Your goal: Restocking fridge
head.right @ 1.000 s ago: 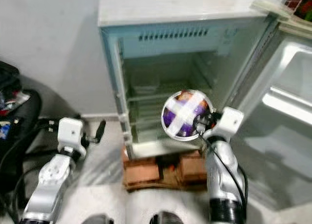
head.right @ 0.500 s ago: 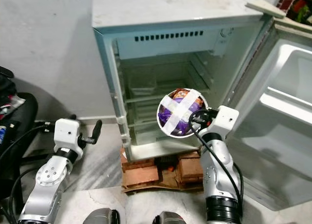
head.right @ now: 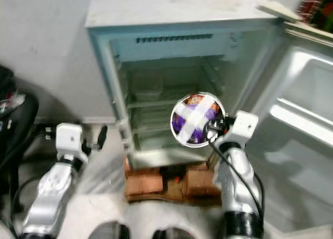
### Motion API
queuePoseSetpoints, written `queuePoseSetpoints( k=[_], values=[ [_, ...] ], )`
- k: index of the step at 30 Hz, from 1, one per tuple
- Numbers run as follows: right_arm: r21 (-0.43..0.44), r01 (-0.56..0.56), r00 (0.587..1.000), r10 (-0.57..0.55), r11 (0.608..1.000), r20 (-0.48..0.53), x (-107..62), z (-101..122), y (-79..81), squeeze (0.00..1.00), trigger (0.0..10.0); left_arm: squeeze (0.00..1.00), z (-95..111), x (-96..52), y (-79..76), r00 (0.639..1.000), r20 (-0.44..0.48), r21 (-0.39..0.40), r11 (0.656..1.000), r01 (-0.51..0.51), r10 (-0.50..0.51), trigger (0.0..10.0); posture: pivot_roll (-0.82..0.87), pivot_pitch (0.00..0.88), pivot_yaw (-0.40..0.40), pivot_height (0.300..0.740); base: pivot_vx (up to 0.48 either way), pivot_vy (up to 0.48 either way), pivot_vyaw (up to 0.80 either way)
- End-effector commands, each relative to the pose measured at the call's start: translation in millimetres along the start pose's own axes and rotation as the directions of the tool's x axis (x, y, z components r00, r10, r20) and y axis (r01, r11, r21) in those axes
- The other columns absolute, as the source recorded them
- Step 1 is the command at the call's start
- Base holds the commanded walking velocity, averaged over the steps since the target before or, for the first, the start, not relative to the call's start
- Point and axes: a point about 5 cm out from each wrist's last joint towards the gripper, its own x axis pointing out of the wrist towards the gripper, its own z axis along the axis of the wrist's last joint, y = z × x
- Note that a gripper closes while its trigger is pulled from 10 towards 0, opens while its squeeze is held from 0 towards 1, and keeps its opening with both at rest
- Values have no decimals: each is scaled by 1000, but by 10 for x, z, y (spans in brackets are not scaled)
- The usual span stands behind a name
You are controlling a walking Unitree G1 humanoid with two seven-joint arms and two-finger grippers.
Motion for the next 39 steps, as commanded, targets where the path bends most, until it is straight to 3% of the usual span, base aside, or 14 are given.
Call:
queuePoseSetpoints(
  k=[1,12,20,29,39],
  values=[
    [-2,-31,999,31,1000,36,3,72,59,0,10000,0,-12,-10,49,999,-7,-1,999,-39,39,10000,70,82,-36,740,0,0,544],
    [-14,-58,997,59,998,47,-1,72,112,0,10000,0,-55,-55,114,997,-34,-23,998,-64,63,10000,76,93,-39,740,0,0,39],
    [-6,-5,999,5,1000,42,-9,55,41,0,10000,0,-73,-77,90,998,-41,-25,999,-43,42,10000,74,94,-36,740,308,0,0],
    [-12,27,998,-26,1000,50,-11,68,-17,0,10000,0,-77,-78,79,998,-46,-30,999,-36,34,10000,71,95,-32,740,332,0,-658],
    [-15,36,998,-35,999,47,-13,51,-26,0,10000,0,-94,-123,77,997,-58,-32,999,-42,40,10000,78,97,-35,740,0,0,0]
  ],
)
